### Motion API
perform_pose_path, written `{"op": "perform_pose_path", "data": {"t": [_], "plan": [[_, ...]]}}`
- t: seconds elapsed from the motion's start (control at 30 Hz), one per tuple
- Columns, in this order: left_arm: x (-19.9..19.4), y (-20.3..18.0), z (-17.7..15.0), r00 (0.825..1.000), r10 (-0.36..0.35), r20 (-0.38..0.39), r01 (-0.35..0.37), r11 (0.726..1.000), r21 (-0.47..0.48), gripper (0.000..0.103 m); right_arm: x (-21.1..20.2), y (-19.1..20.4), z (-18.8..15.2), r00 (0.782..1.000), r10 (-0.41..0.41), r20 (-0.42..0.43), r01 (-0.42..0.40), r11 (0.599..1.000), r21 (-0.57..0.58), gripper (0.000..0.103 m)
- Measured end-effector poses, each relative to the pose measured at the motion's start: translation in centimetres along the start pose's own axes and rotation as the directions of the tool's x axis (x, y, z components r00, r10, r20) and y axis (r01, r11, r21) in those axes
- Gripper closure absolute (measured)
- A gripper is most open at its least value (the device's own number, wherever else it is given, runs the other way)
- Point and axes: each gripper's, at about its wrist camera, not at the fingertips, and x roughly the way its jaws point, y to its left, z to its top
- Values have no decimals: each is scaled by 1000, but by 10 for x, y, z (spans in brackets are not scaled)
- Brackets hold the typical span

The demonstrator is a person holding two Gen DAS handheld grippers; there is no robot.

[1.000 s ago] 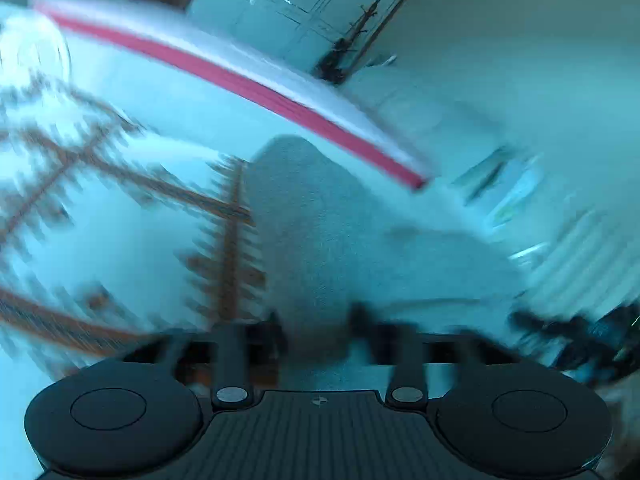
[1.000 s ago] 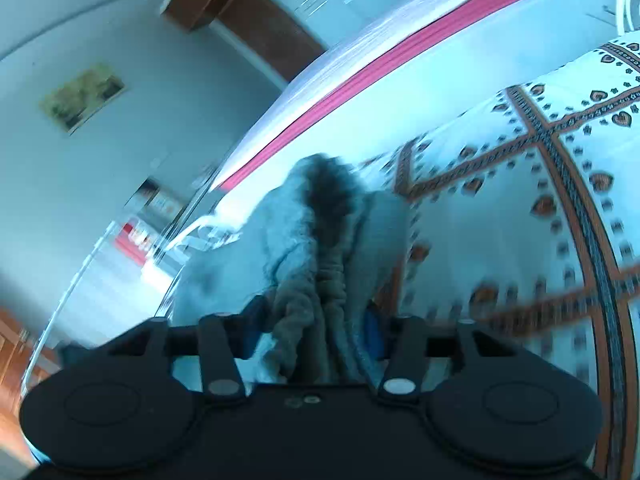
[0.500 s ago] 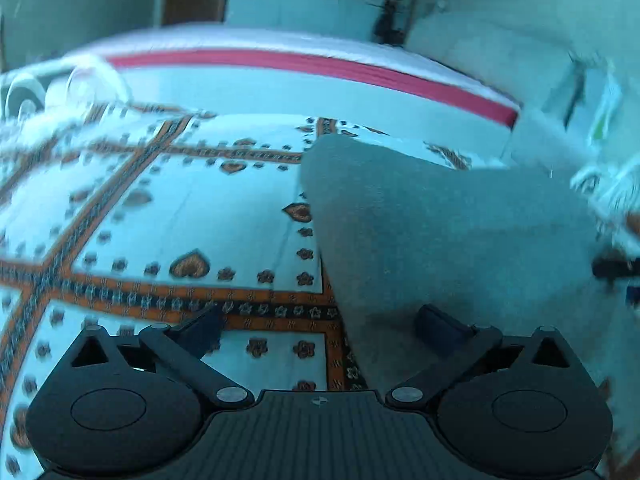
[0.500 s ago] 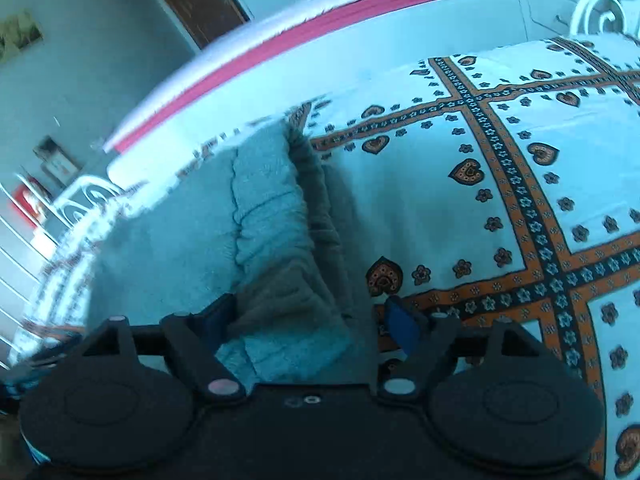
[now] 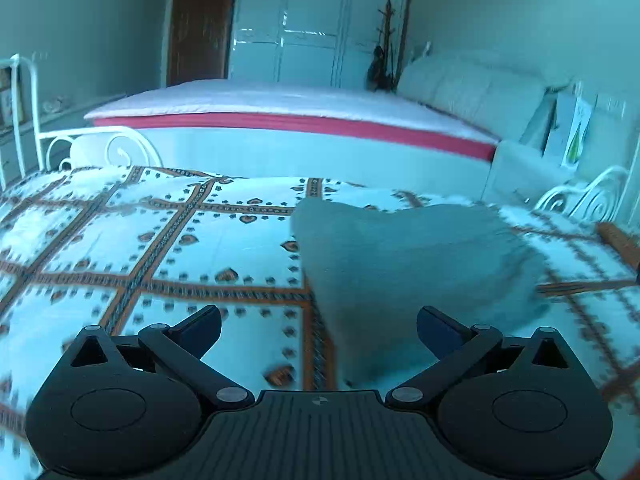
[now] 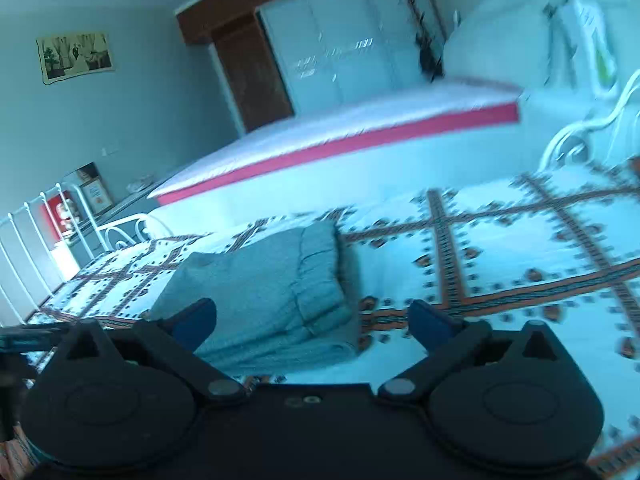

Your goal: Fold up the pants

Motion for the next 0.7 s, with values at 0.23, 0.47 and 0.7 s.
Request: {"op": "perform_pose_path", "data": {"t": [0.23,0.47,0.7], "plan": [[-74,-44,-49,998,12,56,-14,999,36,0,-56,23,-35,997,-74,6,74,996,-47,6],[-133,-68,-75,992,3,126,-11,998,63,0,-104,45,-53,995,-79,56,82,996,-48,6],[-154,-71,-92,992,20,124,-25,999,39,0,-125,84,-85,999,-33,24,37,979,-201,6]]}}
